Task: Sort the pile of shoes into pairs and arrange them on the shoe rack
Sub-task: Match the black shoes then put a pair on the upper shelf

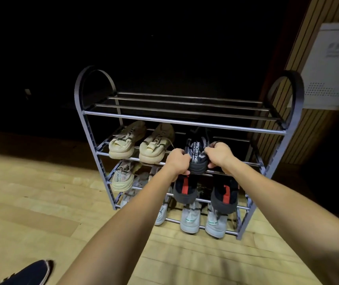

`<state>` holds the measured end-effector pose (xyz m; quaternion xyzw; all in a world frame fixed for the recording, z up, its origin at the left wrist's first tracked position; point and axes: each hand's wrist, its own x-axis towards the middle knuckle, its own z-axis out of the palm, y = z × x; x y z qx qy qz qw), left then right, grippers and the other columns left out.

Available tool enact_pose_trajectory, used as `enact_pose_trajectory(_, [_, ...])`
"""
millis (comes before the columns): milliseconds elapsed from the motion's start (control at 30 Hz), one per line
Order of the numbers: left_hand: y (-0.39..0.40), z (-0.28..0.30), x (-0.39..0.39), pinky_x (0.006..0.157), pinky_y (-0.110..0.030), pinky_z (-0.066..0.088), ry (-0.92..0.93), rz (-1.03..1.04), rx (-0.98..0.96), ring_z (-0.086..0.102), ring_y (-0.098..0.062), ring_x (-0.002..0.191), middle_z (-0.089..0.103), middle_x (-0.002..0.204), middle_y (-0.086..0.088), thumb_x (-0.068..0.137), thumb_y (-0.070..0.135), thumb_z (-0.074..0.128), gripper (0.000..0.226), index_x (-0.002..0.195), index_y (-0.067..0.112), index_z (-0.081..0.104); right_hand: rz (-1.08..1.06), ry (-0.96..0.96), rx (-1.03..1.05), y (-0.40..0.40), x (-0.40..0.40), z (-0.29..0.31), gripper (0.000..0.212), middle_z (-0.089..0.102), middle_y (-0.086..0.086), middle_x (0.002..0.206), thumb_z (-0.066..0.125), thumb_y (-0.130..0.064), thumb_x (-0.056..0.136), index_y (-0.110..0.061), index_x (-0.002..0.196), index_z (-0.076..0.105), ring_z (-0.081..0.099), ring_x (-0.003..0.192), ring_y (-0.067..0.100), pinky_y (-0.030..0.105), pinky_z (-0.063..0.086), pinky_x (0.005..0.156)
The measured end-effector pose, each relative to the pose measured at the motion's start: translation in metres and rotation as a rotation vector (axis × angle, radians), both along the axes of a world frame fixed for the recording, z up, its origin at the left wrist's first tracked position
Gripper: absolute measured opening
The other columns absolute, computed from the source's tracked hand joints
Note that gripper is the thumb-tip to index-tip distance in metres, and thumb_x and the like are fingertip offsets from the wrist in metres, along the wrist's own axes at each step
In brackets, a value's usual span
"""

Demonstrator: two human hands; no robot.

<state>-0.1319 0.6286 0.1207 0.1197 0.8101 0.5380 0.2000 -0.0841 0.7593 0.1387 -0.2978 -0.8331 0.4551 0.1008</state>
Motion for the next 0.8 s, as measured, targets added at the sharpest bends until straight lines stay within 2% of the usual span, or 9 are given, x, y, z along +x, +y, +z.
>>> enact_pose_trajectory(67, [0.005, -0.004, -0.001, 0.073, -0.04, 0.057, 0.064, 0.011, -0.061, 0.063, -0.031, 0.079, 0.065, 0.104, -0.017, 0.096, 0.013, 0.044, 0.025, 0.109, 0.0, 0.061, -0.004, -0.029, 0.024, 0.0, 0.0, -0.001, 0.017, 0.065, 0.011, 0.079, 0.054, -0.018, 0.092, -0.01, 0.078, 0.058, 0.064, 0.052, 0.029, 0.04, 0.058, 0.071])
enact_pose_trajectory(133, [0.007, -0.004, 0.0, 0.086, -0.041, 0.052, 0.175, 0.031, -0.159, 0.062, -0.035, 0.097, 0.066, 0.108, -0.018, 0.095, 0.016, 0.046, 0.029, 0.11, -0.001, 0.063, -0.001, -0.06, 0.027, 0.0, -0.001, -0.001, 0.018, 0.068, 0.016, 0.079, 0.053, -0.019, 0.094, -0.006, 0.084, 0.061, 0.067, 0.061, 0.035, 0.044, 0.06, 0.08])
enact_pose_trajectory(233, [0.007, -0.003, 0.001, 0.09, -0.036, 0.046, 0.238, 0.031, -0.18, 0.059, -0.034, 0.107, 0.067, 0.114, -0.018, 0.095, 0.016, 0.046, 0.031, 0.113, -0.001, 0.064, -0.001, -0.095, 0.022, 0.003, -0.001, -0.004, 0.024, 0.07, 0.025, 0.078, 0.05, -0.02, 0.095, 0.0, 0.094, 0.064, 0.068, 0.065, 0.036, 0.047, 0.059, 0.084])
enact_pose_trajectory(400, [0.003, -0.006, -0.001, 0.101, -0.037, 0.044, 0.231, 0.0, -0.121, 0.056, -0.031, 0.119, 0.062, 0.128, -0.016, 0.098, 0.015, 0.046, 0.037, 0.13, 0.0, 0.057, 0.005, -0.073, 0.052, 0.004, 0.0, -0.006, 0.022, 0.07, 0.024, 0.075, 0.05, -0.02, 0.095, -0.005, 0.082, 0.061, 0.066, 0.059, 0.034, 0.047, 0.06, 0.082])
enact_pose_trajectory(500, [0.002, -0.006, -0.001, 0.102, -0.046, 0.046, 0.168, -0.016, -0.076, 0.056, -0.036, 0.119, 0.061, 0.129, -0.02, 0.099, 0.019, 0.048, 0.04, 0.135, 0.002, 0.053, 0.02, -0.089, 0.067, 0.005, 0.004, -0.004, 0.024, 0.067, 0.02, 0.07, 0.049, -0.02, 0.096, -0.006, 0.081, 0.062, 0.066, 0.061, 0.032, 0.048, 0.059, 0.083])
enact_pose_trajectory(567, [0.0, -0.004, -0.002, 0.102, -0.05, 0.046, 0.128, -0.013, -0.043, 0.055, -0.04, 0.121, 0.061, 0.127, -0.022, 0.099, 0.02, 0.047, 0.039, 0.133, 0.004, 0.055, 0.023, -0.097, 0.047, 0.008, 0.007, 0.002, 0.025, 0.066, 0.017, 0.073, 0.046, -0.019, 0.097, -0.003, 0.091, 0.064, 0.068, 0.07, 0.034, 0.049, 0.059, 0.085])
enact_pose_trajectory(667, [-0.009, 0.001, -0.002, 0.098, -0.048, 0.049, 0.156, 0.011, 0.015, 0.059, -0.036, 0.114, 0.067, 0.113, -0.015, 0.098, 0.019, 0.046, 0.025, 0.115, 0.011, 0.062, 0.003, -0.058, 0.12, 0.01, 0.009, 0.015, 0.027, 0.066, 0.012, 0.095, 0.046, -0.024, 0.097, -0.008, 0.11, 0.065, 0.066, 0.096, 0.035, 0.041, 0.055, 0.089])
enact_pose_trajectory(733, [-0.022, 0.004, -0.004, 0.093, -0.043, 0.052, 0.187, 0.056, 0.038, 0.064, -0.031, 0.101, 0.069, 0.11, -0.014, 0.097, 0.018, 0.046, 0.029, 0.12, 0.011, 0.064, 0.013, 0.0, 0.165, 0.005, 0.009, 0.023, 0.024, 0.064, 0.007, 0.094, 0.048, -0.024, 0.095, -0.011, 0.102, 0.066, 0.061, 0.097, 0.031, 0.033, 0.047, 0.083])
enact_pose_trajectory(800, [-0.038, 0.008, -0.004, 0.08, -0.036, 0.052, 0.216, 0.104, 0.065, 0.065, -0.024, 0.083, 0.071, 0.099, -0.011, 0.098, 0.019, 0.046, 0.031, 0.121, 0.01, 0.065, 0.065, 0.051, 0.141, -0.006, 0.008, 0.028, 0.025, 0.062, 0.005, 0.08, 0.047, -0.022, 0.093, -0.005, 0.089, 0.065, 0.057, 0.084, 0.028, 0.035, 0.044, 0.075])
